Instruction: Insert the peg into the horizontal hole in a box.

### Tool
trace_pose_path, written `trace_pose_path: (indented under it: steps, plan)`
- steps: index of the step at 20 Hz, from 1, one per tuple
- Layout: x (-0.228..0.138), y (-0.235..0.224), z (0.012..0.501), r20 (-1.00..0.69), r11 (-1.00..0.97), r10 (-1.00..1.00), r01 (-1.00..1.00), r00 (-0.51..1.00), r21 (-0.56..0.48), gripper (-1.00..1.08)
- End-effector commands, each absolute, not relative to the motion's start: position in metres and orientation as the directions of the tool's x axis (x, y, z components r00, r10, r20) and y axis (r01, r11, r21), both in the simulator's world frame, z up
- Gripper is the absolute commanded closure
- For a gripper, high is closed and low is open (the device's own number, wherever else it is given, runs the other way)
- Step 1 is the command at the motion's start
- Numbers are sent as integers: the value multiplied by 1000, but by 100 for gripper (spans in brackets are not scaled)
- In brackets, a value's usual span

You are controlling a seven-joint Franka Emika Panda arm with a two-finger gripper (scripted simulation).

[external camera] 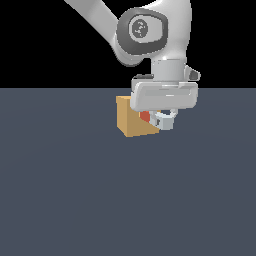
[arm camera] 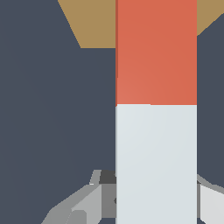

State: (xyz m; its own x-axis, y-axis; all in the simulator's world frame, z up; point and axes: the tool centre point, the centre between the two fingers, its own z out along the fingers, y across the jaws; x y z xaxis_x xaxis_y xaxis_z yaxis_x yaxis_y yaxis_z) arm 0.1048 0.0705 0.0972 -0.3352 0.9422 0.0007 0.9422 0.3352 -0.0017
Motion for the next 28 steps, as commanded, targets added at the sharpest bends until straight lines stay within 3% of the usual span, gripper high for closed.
trace_pose_path:
  steps: [1,20,28]
  plan:
    - [108,75,99,0,337,941,941,-337,0,108]
    - [109,81,100,0,341,940,940,-341,-1,108]
    - [92,126,101,0,342,940,940,-342,1,108]
